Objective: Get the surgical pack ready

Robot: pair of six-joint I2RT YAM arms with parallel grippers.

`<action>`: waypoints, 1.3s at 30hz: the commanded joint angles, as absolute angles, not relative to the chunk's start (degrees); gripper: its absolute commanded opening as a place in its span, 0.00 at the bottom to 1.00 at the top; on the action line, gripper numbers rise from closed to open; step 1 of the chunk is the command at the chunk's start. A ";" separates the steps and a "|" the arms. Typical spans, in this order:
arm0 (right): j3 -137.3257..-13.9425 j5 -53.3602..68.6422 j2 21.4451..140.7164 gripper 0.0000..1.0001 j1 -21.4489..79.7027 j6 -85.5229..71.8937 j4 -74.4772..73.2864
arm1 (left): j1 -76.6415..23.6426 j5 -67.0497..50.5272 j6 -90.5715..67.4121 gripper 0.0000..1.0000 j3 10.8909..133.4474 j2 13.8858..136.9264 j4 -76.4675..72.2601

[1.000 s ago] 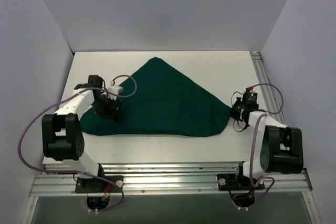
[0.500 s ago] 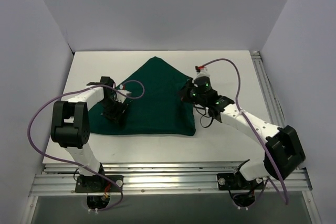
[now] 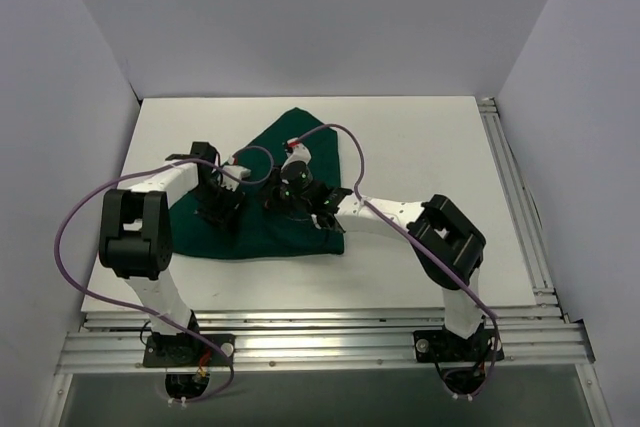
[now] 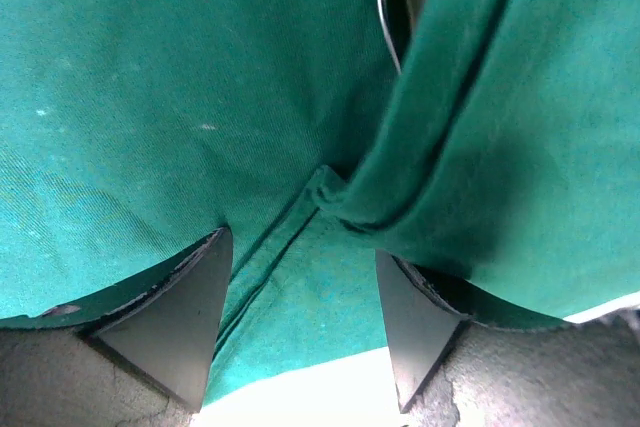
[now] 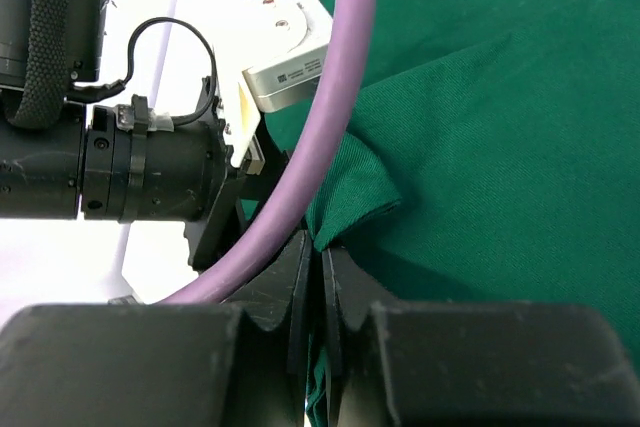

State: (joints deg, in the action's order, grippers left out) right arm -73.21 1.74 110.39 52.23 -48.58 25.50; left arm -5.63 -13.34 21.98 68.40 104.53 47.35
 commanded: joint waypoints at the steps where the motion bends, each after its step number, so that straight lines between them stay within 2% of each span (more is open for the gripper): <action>1: -78.13 0.18 110.47 0.00 53.61 -51.24 32.87 | -5.98 -15.91 22.15 0.68 70.49 105.29 44.39; 18: -80.60 -4.22 113.20 0.00 54.40 -53.69 36.03 | -5.98 -16.26 21.97 0.68 71.54 106.08 44.30; 31: -82.09 1.67 123.66 0.00 54.93 -54.76 39.73 | -4.93 -16.26 21.97 0.68 72.16 105.91 44.21; 34: -83.05 1.85 123.31 0.19 55.02 -52.39 38.68 | -4.31 -16.08 22.15 0.69 72.94 105.12 44.73; 35: -83.40 1.58 122.61 0.29 55.19 -50.56 38.15 | -4.13 -16.00 22.32 0.69 73.21 104.77 45.35; 39: -85.34 0.44 119.98 0.45 56.25 -44.76 34.46 | -2.82 -15.82 23.20 0.70 75.05 102.58 47.72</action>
